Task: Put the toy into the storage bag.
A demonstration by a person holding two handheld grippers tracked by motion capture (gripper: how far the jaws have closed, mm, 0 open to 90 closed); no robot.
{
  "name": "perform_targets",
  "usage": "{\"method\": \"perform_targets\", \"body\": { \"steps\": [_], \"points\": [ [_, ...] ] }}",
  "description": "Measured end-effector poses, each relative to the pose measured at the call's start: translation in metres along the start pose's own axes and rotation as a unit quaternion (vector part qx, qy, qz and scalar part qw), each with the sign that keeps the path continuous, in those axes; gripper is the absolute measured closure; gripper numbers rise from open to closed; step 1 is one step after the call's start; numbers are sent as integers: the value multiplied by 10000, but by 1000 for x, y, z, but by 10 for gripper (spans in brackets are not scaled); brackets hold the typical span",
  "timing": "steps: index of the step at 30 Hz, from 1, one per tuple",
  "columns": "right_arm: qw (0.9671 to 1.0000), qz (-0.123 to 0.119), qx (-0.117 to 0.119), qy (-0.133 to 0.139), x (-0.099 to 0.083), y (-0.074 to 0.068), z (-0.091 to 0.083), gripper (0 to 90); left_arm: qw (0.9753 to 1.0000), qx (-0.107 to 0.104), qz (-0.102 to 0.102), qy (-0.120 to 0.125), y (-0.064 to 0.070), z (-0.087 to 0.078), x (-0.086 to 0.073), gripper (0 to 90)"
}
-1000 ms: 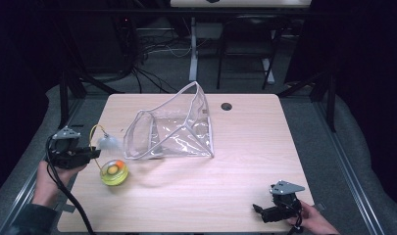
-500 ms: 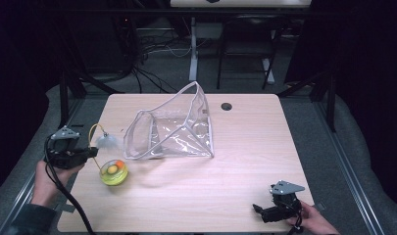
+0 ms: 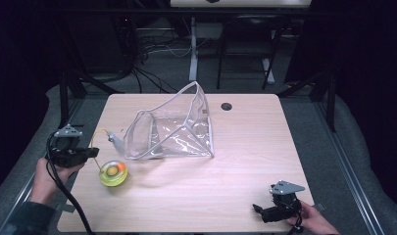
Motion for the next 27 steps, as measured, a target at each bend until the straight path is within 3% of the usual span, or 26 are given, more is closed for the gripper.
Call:
{"method": "perform_targets", "body": {
  "steps": [13,17,27],
  "points": [
    [10000,0,0,0,0,0,0,0,10000,5,36,0,0,-4,0,881],
    [10000,-1,-1,-2,0,0,0,0,9999,6,129,-26,0,-6,-1,882],
    [10000,0,-1,-1,0,0,0,0,9999,21,102,49,-2,-15,1,882]
  ]
}}
Point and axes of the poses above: each handheld gripper's, and its own axes: z roughly forward along the jaws, x roughly out of its top, y roughly to its right, the point moved 2 cm from there along z, roughly forward along the jaws, and after that the axes turned 4 degrees about z, right-handed, at the moved point
